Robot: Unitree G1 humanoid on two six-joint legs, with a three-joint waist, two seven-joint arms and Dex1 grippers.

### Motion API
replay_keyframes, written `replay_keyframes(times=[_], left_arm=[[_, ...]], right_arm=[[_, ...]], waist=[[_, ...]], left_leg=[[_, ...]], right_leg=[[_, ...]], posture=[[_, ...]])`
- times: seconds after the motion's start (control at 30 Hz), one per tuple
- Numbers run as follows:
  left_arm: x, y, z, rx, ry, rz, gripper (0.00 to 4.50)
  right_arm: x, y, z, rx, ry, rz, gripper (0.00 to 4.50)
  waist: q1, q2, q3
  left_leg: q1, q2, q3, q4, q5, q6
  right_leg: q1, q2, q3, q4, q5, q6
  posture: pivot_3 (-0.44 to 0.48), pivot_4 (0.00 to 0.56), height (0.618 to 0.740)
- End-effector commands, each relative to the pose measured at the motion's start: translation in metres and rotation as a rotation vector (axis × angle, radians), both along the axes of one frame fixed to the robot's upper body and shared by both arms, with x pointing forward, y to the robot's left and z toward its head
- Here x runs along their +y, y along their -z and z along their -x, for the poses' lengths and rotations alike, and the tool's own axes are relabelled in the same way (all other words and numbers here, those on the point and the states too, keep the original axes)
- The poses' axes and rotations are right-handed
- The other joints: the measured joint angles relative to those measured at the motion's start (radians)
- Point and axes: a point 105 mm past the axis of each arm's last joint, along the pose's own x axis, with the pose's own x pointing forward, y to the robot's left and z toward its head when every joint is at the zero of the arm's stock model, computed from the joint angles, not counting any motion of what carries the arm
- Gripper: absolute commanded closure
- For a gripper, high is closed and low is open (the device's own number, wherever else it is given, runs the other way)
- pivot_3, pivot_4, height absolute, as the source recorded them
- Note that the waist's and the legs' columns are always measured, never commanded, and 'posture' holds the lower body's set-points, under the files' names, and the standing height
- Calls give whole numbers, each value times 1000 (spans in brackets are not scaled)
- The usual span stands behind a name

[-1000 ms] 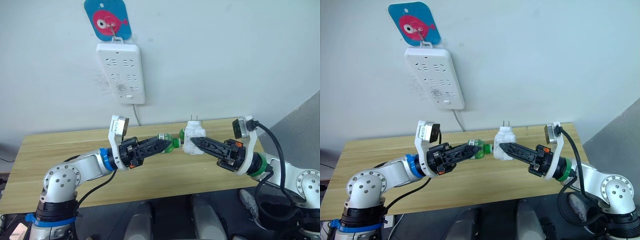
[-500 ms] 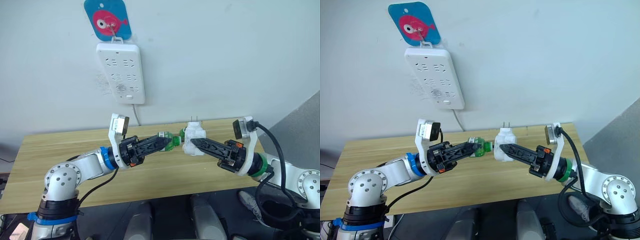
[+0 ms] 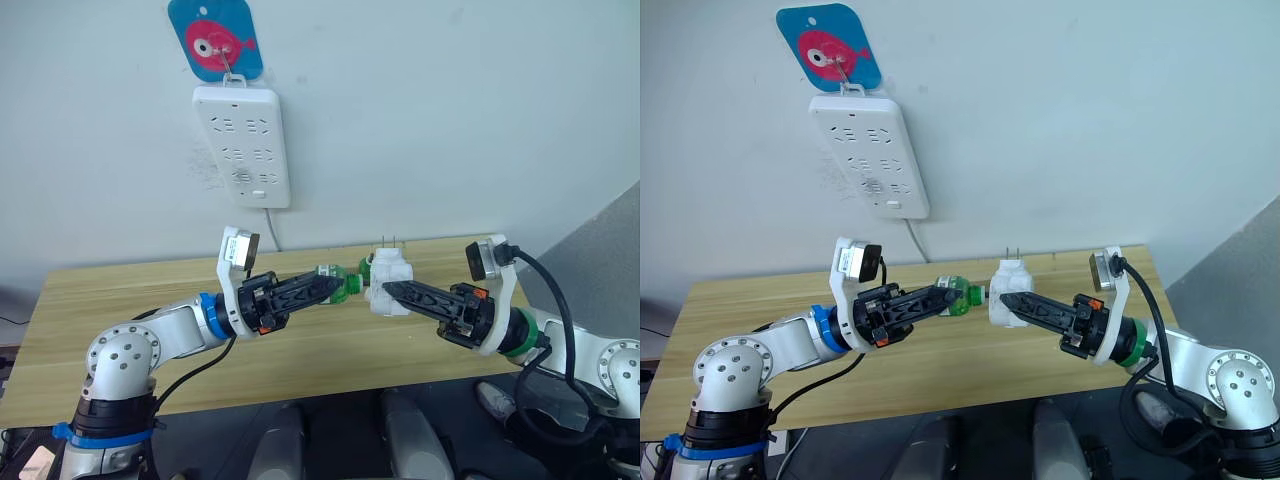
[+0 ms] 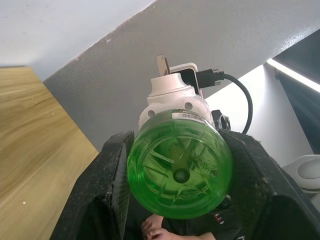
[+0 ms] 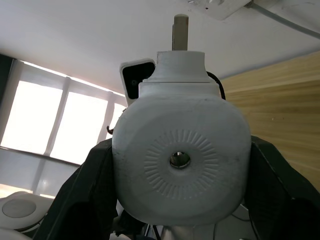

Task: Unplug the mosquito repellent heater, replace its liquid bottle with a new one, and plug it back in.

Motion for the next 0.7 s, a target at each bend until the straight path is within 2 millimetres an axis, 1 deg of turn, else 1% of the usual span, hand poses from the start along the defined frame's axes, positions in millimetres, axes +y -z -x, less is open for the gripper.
replay_keyframes(times=[0.03, 0.3, 0.7], left_arm=[[-6, -5, 10, -13, 64, 21, 2187], [-6, -5, 9, -16, 60, 21, 2187], [-8, -4, 17, -11, 98, 10, 2187]], right_arm=[[2, -8, 5, -24, -27, -20, 1527], [4, -5, 9, -15, -38, -11, 1527], [4, -6, 6, -21, -32, -7, 1527]], waist=[[0, 0, 0], [0, 0, 0], [0, 0, 0]], left_leg=[[0, 0, 0, 0, 0, 0], [0, 0, 0, 0, 0, 0], [0, 0, 0, 0, 0, 0]], right_leg=[[0, 0, 0, 0, 0, 0], [0, 0, 0, 0, 0, 0], [0, 0, 0, 0, 0, 0]], posture=[[-133, 285, 740], [-130, 282, 740], [-132, 282, 740]])
